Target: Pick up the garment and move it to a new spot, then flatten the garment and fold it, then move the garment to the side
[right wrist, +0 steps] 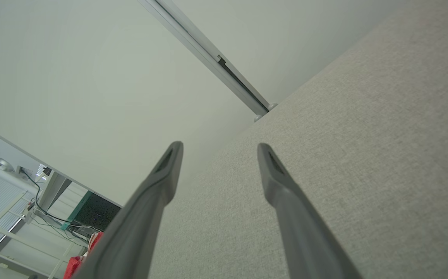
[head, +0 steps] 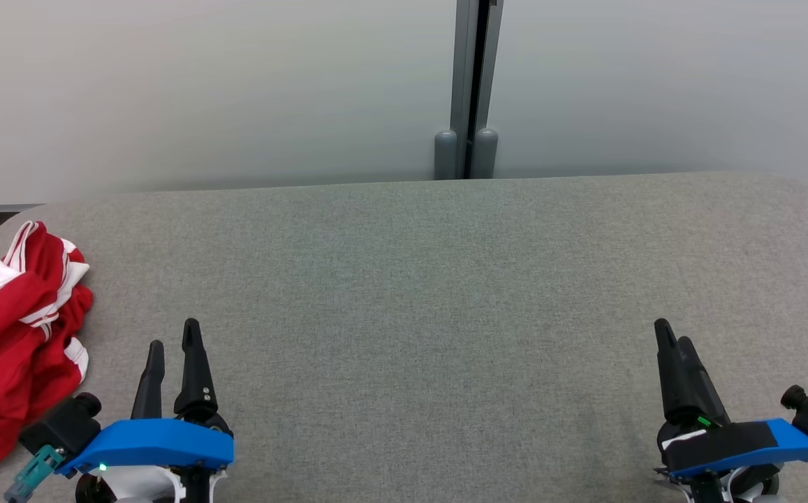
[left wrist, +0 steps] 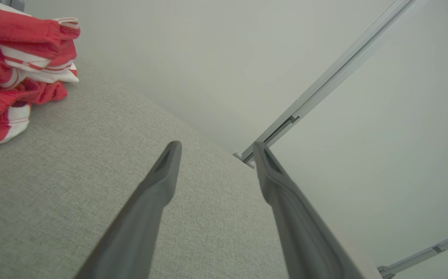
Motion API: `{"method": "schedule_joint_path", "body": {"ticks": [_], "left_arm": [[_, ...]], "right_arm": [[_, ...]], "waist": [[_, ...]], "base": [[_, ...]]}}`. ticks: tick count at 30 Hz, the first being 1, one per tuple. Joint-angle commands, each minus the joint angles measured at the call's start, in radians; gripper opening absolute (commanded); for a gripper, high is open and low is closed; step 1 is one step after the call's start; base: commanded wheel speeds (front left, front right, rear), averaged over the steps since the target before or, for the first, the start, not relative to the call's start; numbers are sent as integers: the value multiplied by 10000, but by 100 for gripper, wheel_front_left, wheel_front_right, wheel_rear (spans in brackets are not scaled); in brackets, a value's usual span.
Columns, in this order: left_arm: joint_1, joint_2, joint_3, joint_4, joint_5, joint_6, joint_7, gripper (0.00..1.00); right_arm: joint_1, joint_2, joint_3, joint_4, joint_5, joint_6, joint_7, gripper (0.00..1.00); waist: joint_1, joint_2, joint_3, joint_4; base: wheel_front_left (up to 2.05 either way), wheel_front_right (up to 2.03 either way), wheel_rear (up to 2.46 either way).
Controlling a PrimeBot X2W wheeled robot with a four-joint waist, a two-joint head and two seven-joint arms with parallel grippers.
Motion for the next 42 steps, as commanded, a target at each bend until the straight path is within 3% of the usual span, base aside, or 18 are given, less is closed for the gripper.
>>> {"method": "schedule_joint_path", "body": {"ticks": [1, 42], "left_arm": [[-235, 81, -35, -82, 317, 19, -88, 100], [-248, 150, -480, 592, 4804, 565, -1137, 100]], "right_arm": [[-74, -71, 29, -144, -281, 16, -108, 100], [27, -97, 430, 286, -4788, 25, -1152, 100]], "waist": [[0, 0, 0, 5], [0, 0, -6, 234]], "base": [[0, 0, 0], [0, 0, 0]]}}
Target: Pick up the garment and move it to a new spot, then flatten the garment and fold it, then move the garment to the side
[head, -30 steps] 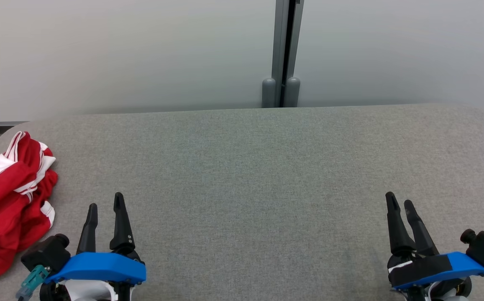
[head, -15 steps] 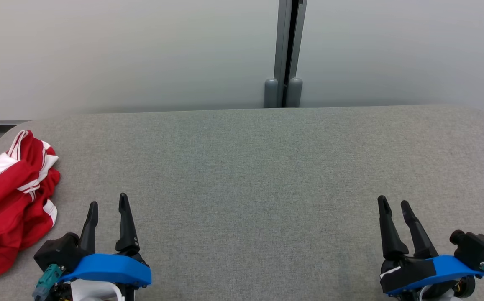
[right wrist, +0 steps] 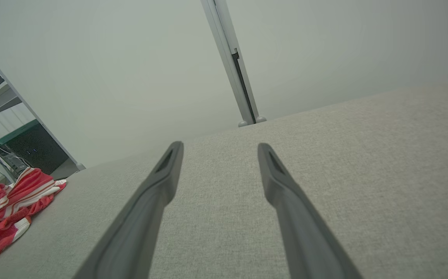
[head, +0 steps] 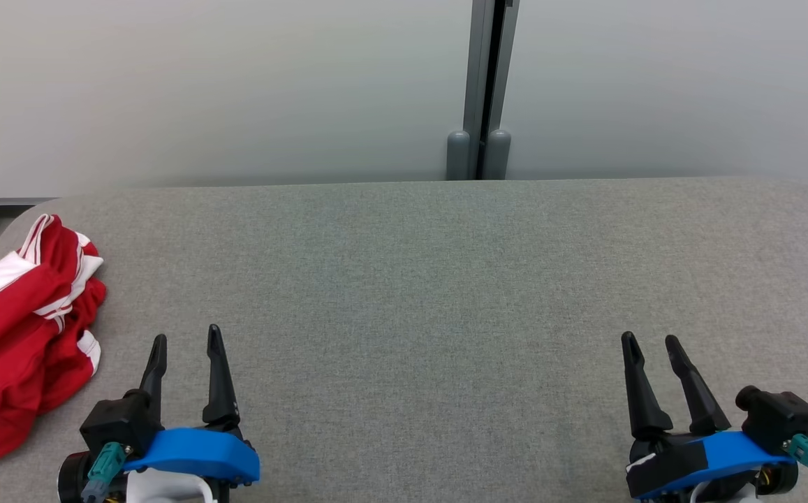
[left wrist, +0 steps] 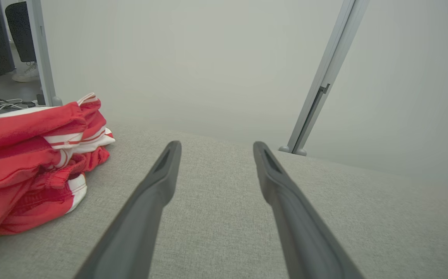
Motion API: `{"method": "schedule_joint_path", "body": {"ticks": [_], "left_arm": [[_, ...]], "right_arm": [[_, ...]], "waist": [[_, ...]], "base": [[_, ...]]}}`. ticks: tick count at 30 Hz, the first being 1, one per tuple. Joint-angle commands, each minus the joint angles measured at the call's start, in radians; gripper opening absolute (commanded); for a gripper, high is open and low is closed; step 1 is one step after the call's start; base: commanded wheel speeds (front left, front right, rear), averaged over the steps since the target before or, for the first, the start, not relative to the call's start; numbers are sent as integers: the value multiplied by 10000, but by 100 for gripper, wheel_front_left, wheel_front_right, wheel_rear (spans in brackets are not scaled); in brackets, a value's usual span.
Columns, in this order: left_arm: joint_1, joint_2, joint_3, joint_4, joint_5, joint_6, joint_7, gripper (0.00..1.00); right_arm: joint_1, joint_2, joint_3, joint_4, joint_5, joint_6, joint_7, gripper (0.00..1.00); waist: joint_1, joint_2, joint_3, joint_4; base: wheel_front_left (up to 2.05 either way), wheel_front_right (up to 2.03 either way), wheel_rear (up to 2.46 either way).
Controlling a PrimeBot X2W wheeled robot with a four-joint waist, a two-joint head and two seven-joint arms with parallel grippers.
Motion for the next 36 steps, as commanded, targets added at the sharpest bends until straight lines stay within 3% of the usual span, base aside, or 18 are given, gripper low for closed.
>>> {"method": "schedule_joint_path", "body": {"ticks": [1, 29, 36], "left_arm": [[-187, 43, -41, -12, 251, 74, -85, 100], [-143, 38, -225, 223, 2332, 313, -623, 100], [-165, 29, -236, 258, 2360, 307, -652, 100]], "right_arm": [[-20, -71, 33, -35, -250, 21, -98, 100], [14, -80, 206, 181, -2328, 24, -632, 100], [-10, -80, 194, 229, -2384, 18, -653, 100]], "waist": [[0, 0, 1, 5], [0, 0, 24, 96], [0, 0, 20, 107]], "base": [[0, 0, 0], [0, 0, 0], [0, 0, 0]]}}
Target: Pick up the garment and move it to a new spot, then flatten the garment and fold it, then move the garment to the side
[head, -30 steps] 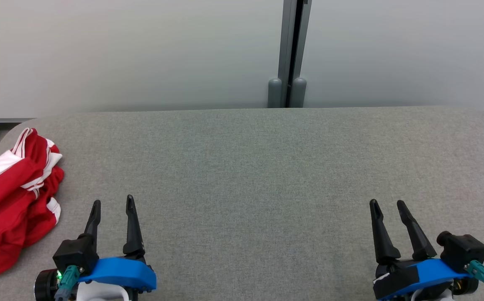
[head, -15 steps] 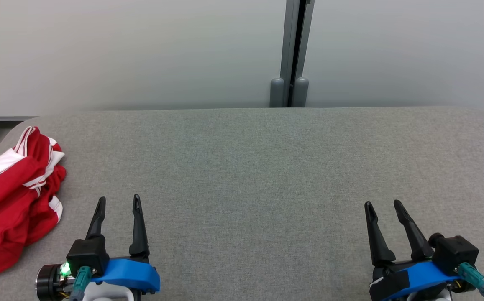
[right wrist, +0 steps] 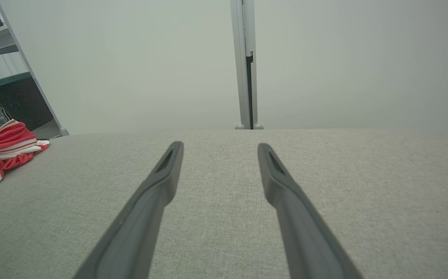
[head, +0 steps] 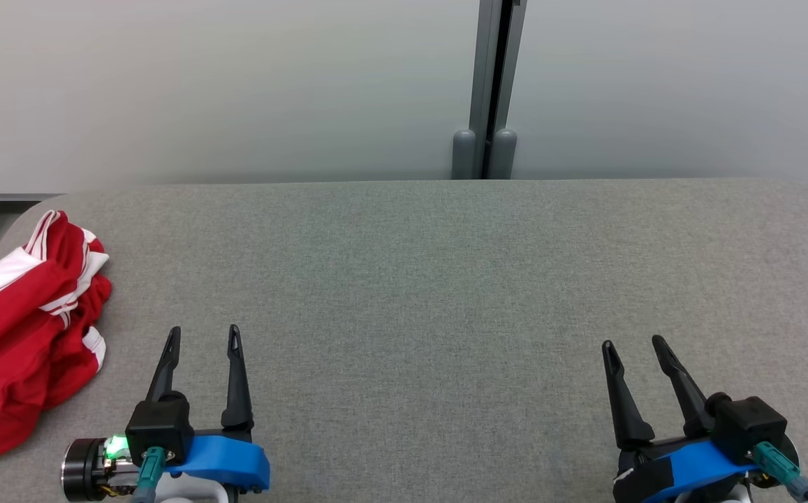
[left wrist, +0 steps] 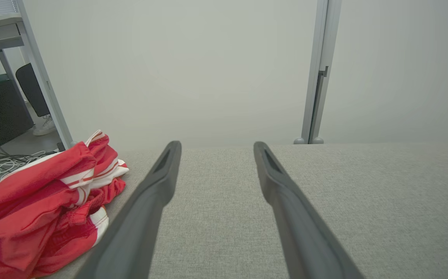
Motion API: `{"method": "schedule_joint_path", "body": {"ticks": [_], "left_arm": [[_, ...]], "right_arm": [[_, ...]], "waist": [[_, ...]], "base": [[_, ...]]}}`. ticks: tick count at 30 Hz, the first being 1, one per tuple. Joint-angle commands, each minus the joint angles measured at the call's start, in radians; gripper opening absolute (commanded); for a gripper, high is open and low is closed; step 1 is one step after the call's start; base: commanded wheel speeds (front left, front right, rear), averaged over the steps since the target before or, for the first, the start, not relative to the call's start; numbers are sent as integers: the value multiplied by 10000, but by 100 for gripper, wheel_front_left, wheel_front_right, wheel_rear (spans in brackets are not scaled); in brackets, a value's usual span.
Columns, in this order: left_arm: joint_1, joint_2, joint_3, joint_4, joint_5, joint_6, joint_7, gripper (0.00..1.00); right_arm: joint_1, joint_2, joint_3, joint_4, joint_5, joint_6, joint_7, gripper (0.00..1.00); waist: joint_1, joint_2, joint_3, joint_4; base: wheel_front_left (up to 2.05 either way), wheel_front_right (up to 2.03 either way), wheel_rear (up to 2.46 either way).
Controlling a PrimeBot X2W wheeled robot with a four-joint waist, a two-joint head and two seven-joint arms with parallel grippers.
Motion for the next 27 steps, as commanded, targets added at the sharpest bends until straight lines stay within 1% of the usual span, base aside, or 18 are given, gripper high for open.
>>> {"method": "schedule_joint_path", "body": {"ticks": [1, 16, 23, 27], "left_arm": [[-112, 19, -3, 26, -15, 14, -52, 100], [-72, 6, 71, 82, -43, -23, -52, 100], [-89, 2, 96, 87, -17, 22, -51, 100], [-103, 51, 214, 68, -46, 0, -51, 100]], "right_arm": [[-6, -59, -15, 28, 8, 4, -45, 100], [82, -59, 5, 15, 69, 4, -44, 100], [98, -54, 0, 15, 79, 4, -40, 100], [57, -54, 34, 44, 108, 4, -40, 100]], "waist": [[0, -1, -12, 3], [0, -1, -58, 54], [0, -1, -61, 368], [0, -1, -46, 711]], "base": [[0, 0, 0], [0, 0, 0], [0, 0, 0], [0, 0, 0]]}}
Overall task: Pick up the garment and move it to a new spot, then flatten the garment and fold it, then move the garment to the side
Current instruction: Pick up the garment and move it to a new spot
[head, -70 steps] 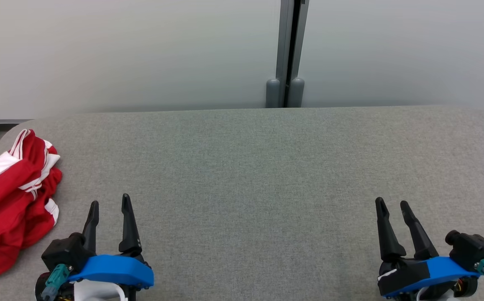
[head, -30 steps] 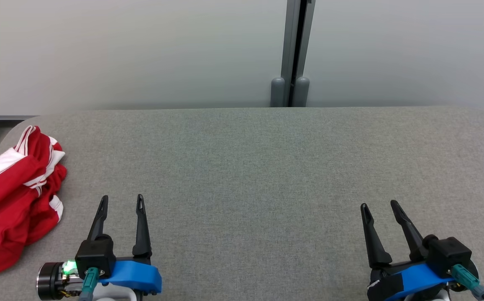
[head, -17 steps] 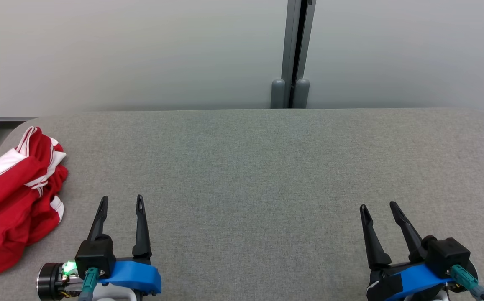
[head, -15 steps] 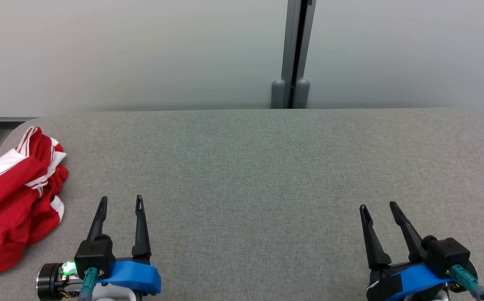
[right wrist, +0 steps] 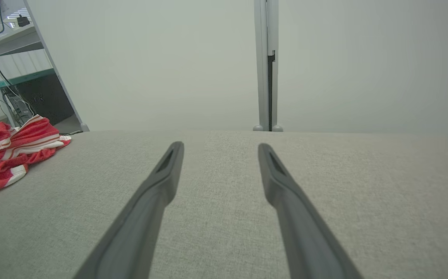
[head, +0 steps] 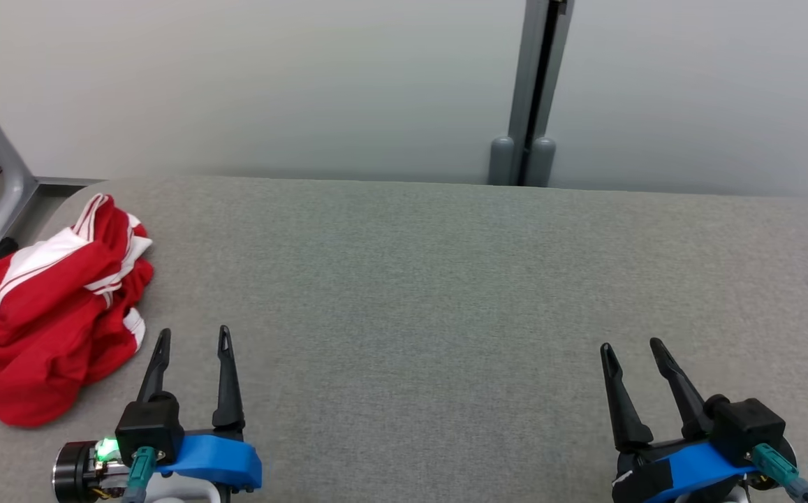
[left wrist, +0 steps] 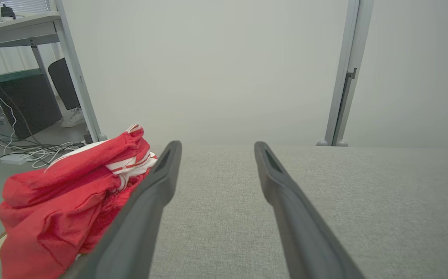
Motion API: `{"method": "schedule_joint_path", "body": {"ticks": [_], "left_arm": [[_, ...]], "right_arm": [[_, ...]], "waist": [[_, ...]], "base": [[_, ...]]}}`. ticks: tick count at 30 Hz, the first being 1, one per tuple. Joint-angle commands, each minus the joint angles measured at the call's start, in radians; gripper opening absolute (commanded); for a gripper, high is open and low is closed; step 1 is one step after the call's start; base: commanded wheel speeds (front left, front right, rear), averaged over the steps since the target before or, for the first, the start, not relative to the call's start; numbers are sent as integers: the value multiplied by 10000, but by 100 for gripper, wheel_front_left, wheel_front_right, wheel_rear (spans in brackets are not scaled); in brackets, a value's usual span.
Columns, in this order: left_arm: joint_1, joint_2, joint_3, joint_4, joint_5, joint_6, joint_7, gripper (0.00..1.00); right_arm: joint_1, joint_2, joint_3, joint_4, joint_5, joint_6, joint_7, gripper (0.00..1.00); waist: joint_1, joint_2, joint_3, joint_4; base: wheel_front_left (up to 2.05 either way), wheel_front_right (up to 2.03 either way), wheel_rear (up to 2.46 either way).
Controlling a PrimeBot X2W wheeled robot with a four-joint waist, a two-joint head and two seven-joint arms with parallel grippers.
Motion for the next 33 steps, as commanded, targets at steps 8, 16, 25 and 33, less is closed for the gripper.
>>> {"method": "schedule_joint_path", "body": {"ticks": [8, 16, 25, 33], "left_arm": [[-13, 103, 167, -20, 27, -41, -51, 100], [26, 113, 269, 2, 13, -37, -51, 100], [33, 113, 359, -12, -18, -48, -51, 100], [129, 116, 435, 28, -27, -76, -51, 100]], "right_arm": [[36, -47, 23, 37, 95, 4, -31, 100], [0, -47, 50, 75, 109, 4, -31, 100], [-50, -47, 46, 124, 21, 4, -31, 100], [-54, -47, 35, 162, -18, 4, -31, 100]], "waist": [[0, 0, -17, 853], [0, 0, 9, 1646], [0, 0, 61, 2523], [0, 0, 48, 3194]], "base": [[0, 0, 0], [0, 0, 0], [0, 0, 0], [0, 0, 0]]}}
